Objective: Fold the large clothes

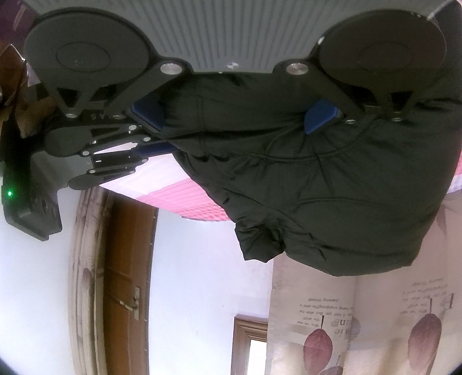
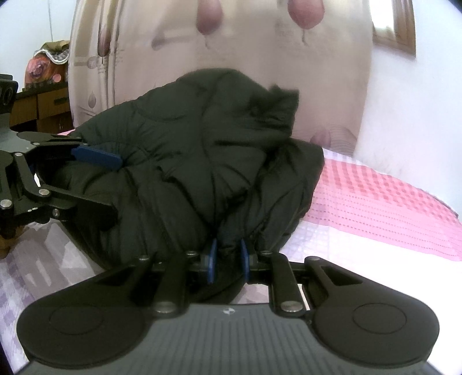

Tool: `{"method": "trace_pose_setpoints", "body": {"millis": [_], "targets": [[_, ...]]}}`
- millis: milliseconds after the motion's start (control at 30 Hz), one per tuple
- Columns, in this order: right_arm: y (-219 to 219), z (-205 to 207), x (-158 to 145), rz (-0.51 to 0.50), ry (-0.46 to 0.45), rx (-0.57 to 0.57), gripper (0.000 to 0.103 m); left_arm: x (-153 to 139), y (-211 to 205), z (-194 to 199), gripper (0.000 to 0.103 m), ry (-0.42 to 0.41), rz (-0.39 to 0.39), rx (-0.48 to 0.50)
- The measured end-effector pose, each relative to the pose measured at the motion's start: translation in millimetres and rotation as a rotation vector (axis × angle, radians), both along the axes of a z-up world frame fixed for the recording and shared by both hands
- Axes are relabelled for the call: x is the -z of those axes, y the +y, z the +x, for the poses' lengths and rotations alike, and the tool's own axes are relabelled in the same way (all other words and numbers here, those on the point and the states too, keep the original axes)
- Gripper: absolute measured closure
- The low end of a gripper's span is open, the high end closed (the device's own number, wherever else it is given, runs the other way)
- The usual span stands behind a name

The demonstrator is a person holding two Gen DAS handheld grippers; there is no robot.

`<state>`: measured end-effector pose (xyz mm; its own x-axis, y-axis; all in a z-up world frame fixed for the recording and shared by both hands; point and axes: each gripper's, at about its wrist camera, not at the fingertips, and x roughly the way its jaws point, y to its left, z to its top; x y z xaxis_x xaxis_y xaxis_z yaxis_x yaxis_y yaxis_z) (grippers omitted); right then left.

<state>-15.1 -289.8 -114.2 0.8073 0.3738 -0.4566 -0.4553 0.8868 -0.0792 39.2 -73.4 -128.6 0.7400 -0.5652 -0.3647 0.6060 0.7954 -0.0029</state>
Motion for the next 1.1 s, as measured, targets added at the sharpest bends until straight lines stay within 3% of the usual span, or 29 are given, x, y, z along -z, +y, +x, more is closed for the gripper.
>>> {"method": "trace_pose_setpoints", "body": {"millis": [200,367,500,633,767,1100], "targets": [[-13,3,-10,0.115,0.035,0.035,0.085,1,-1,-1,0.000,-0.007,0.006,-0.004],[-15,-1,-37,0.176,-0.058,0.035,0.084,2,-2,-1,0.000,-0.007,0.004,-0.003],[4,11,-48,0.118,-0.063,-0.041,0.085,2,-1,0,0.000,-0.006,0.002,-0.001],[22,26,-31,-0.002,-0.002,-0.054,0.085,2,-1,0,0.000,-0.004,0.001,0.002],[21,29,-19,0.036,0.028,-0.030,0.085,1,-3,1,0.000,-0.002,0.015,0.001],[17,19,-8,0.072,-0.023,-0.019,0.085,-1,-4,2,0.000,-0.003,0.032,0.001]]}}
